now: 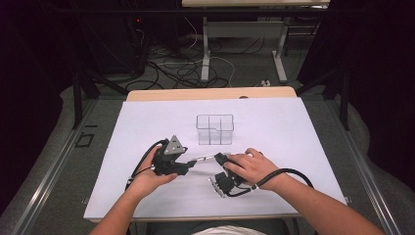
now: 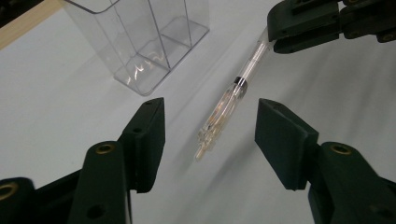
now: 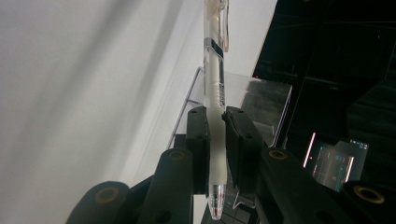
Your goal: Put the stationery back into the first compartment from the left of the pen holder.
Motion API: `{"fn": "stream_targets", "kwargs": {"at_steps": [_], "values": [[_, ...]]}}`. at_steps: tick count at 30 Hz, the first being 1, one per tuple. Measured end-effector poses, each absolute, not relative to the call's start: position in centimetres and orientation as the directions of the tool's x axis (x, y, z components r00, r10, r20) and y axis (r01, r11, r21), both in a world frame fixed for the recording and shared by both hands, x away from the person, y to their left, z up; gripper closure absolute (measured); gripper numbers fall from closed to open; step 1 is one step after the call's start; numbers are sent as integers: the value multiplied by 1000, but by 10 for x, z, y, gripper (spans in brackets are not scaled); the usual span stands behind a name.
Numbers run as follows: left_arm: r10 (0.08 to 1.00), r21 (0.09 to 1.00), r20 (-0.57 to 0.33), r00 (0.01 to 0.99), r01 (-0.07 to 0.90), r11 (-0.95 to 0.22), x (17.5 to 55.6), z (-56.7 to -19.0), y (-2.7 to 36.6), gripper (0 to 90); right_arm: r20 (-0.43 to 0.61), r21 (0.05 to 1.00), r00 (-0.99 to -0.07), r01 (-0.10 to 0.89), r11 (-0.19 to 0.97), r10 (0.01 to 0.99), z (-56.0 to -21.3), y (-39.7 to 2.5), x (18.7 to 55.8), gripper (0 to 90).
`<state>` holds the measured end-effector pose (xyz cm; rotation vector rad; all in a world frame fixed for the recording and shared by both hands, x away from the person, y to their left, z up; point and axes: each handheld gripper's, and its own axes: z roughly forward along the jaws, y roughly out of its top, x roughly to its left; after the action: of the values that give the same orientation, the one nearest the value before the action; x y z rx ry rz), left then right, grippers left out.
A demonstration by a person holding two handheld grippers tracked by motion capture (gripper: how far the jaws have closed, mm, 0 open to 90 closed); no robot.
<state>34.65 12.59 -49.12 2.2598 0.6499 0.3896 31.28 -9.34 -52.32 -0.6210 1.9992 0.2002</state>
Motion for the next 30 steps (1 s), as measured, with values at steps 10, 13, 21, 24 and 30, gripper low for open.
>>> {"fn": "stream_targets", "kwargs": {"at_steps": [10, 13, 21, 24, 30], "values": [[480, 658, 122, 869, 291, -694, 343, -495, 114, 538, -868, -108, -365, -525, 844, -337, -528, -86, 307, 801], [456, 638, 144, 878, 270, -721, 341, -496, 111, 557, -865, -120, -355, -540, 833, -355, -529, -83, 304, 802], [419, 601, 156, 895, 251, -759, 342, -501, 103, 631, -862, -122, -359, -538, 834, -358, -532, -80, 300, 801], [417, 584, 168, 893, 251, -772, 344, -504, 100, 642, -866, -127, -341, -557, 821, -365, -531, -78, 301, 801], [399, 565, 167, 901, 244, -788, 347, -510, 98, 630, -862, -150, -317, -585, 797, -395, -532, -74, 298, 801]]}}
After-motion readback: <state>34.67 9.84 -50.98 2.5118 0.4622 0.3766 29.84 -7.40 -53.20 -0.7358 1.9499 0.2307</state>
